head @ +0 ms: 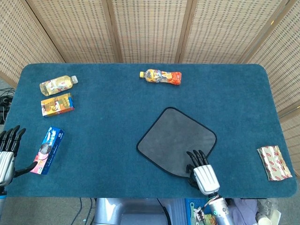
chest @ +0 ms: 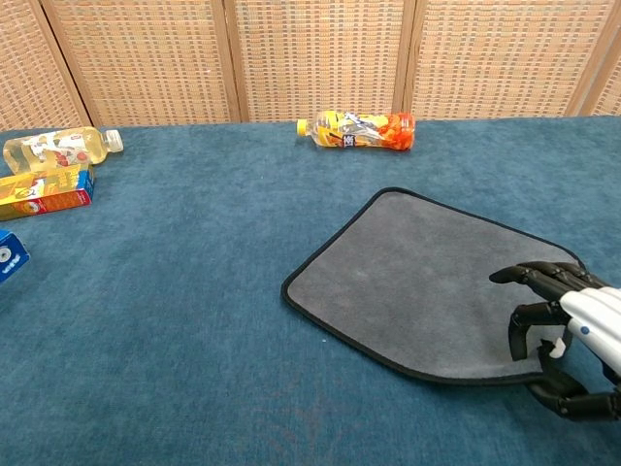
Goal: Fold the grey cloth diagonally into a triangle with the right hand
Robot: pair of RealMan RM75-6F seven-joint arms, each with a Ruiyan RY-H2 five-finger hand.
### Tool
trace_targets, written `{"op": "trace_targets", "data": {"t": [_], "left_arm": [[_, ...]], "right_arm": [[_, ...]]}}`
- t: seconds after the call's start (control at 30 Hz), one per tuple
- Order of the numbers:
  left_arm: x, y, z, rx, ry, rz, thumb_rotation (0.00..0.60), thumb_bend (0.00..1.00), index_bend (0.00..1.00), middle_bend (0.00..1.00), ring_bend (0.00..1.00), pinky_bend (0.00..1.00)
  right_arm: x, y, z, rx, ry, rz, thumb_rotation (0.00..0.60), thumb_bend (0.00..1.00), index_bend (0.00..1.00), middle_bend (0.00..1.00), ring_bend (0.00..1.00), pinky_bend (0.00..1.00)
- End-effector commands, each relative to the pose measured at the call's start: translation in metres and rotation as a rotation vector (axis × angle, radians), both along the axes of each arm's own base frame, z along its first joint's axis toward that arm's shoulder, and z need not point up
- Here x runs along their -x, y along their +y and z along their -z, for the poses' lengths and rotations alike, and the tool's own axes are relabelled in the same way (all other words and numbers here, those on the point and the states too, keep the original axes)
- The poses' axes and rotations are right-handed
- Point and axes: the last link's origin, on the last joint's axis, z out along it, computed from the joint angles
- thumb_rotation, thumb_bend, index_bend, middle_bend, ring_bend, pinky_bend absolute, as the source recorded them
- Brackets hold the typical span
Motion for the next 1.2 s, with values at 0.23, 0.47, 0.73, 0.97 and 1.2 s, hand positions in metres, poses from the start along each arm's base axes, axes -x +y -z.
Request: {"op": "trace_targets", "data": {"t": [0.23,0.47,0.73,0.97,1.2], "left_arm": [[0.0,0.0,-0.001,-0.003,-0.001,0.001,0.6,0.15,0.0,0.0,0.0,0.0],[0.0,0.0,-0.002,-0.009,-0.005,0.001,0.6,0.15,0.0,0.0,0.0,0.0],[0.001,0.001,-0.003,-0.01,-0.007,0.0,0.6,0.15,0.0,0.0,0.0,0.0],[0.001,0.001,-0.004,-0.015,-0.009,-0.001,0.6,0.15,0.0,0.0,0.0,0.0],[0.002,0.001,-0.005,-0.019,-0.015,-0.003,0.6,0.15,0.0,0.0,0.0,0.0]], "right_arm": [[-0.002,-0.003,-0.002,0.006,0.005,-0.007,0.6,0.54,0.61,0.13,0.0,0.0],[-0.007,-0.011,-0.003,0.011,0.014,-0.026,0.6,0.54,0.61,0.12,0.0,0.0],[-0.014,-0.031,-0.008,0.031,0.029,-0.036,0.6,0.54,0.61,0.12,0.0,0.0],[-0.023,-0.055,-0.011,0.049,0.055,-0.053,0.6,0.54,0.62,0.12,0.0,0.0],[-0.032,-0.078,-0.012,0.059,0.09,-0.065,0.6,0.54,0.63,0.12,0.0,0.0]]}}
